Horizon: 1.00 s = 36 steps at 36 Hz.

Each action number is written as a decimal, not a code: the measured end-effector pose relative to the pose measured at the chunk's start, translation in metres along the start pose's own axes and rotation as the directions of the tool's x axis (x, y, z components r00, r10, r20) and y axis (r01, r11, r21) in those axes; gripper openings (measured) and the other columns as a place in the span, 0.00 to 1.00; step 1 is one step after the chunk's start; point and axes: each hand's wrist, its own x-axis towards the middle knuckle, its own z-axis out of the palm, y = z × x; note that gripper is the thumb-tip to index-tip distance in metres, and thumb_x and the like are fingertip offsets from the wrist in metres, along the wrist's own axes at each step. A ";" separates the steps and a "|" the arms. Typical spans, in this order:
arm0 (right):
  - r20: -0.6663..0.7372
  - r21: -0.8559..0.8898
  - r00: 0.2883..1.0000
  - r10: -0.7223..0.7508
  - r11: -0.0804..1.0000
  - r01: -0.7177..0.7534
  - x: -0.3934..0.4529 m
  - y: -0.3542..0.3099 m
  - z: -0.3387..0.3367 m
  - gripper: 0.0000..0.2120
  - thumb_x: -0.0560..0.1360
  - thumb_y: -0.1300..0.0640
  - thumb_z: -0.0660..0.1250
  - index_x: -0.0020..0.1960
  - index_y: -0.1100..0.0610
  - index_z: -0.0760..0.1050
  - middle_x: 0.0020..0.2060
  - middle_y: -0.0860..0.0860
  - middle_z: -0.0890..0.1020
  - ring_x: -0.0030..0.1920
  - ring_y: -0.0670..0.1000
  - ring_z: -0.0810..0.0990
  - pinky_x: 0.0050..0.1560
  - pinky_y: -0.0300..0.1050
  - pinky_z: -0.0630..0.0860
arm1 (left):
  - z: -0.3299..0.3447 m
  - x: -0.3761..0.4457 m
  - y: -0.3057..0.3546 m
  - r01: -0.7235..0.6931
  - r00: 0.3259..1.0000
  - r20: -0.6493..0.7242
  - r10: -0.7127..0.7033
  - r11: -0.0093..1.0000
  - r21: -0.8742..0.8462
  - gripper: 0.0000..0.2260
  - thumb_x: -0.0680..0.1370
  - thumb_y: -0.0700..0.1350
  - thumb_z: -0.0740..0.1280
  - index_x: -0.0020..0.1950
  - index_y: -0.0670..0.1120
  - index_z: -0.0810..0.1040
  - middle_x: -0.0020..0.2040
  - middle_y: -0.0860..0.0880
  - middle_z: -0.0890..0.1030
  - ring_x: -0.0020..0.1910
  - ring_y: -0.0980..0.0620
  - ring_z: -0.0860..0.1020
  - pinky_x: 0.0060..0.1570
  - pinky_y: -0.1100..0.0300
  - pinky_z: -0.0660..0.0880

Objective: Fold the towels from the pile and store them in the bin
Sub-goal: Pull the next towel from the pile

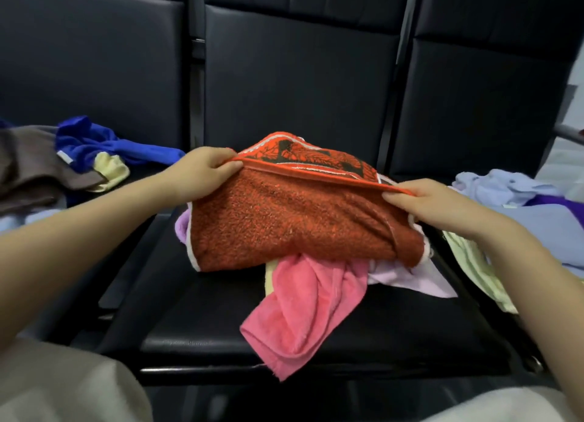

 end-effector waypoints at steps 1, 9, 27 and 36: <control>-0.002 0.066 1.000 0.025 0.998 -0.024 0.000 0.005 -0.003 0.12 0.80 0.57 0.64 0.40 0.54 0.81 0.28 0.45 0.80 0.34 0.43 0.77 0.40 0.37 0.75 | 0.001 0.001 -0.005 0.022 1.000 -0.005 -0.022 1.000 0.011 0.10 0.82 0.45 0.62 0.52 0.41 0.80 0.47 0.47 0.81 0.51 0.48 0.78 0.47 0.61 0.66; -0.300 0.474 0.923 0.241 0.877 -0.075 0.015 0.028 0.019 0.13 0.77 0.49 0.69 0.37 0.55 0.80 0.37 0.51 0.80 0.42 0.51 0.76 0.44 0.43 0.70 | 0.020 -0.010 -0.034 0.242 0.970 -0.007 -0.242 0.970 -0.011 0.07 0.79 0.45 0.67 0.50 0.42 0.82 0.48 0.45 0.82 0.52 0.48 0.78 0.48 0.61 0.67; -0.371 0.075 0.929 0.008 0.997 0.021 -0.001 0.018 0.054 0.14 0.79 0.55 0.65 0.51 0.67 0.79 0.49 0.58 0.82 0.52 0.55 0.79 0.54 0.47 0.73 | 0.027 -0.017 0.010 0.362 0.923 -0.077 -0.376 0.919 -0.155 0.11 0.81 0.46 0.62 0.56 0.44 0.80 0.55 0.45 0.80 0.56 0.46 0.76 0.56 0.57 0.69; -0.352 0.309 0.932 0.090 0.951 0.025 -0.020 0.008 0.050 0.03 0.78 0.57 0.68 0.50 0.53 0.80 0.43 0.44 0.82 0.45 0.43 0.79 0.44 0.33 0.72 | 0.025 -0.027 0.041 0.427 0.843 0.030 -0.536 0.635 -0.644 0.12 0.81 0.42 0.63 0.63 0.40 0.78 0.62 0.42 0.78 0.59 0.47 0.76 0.62 0.57 0.71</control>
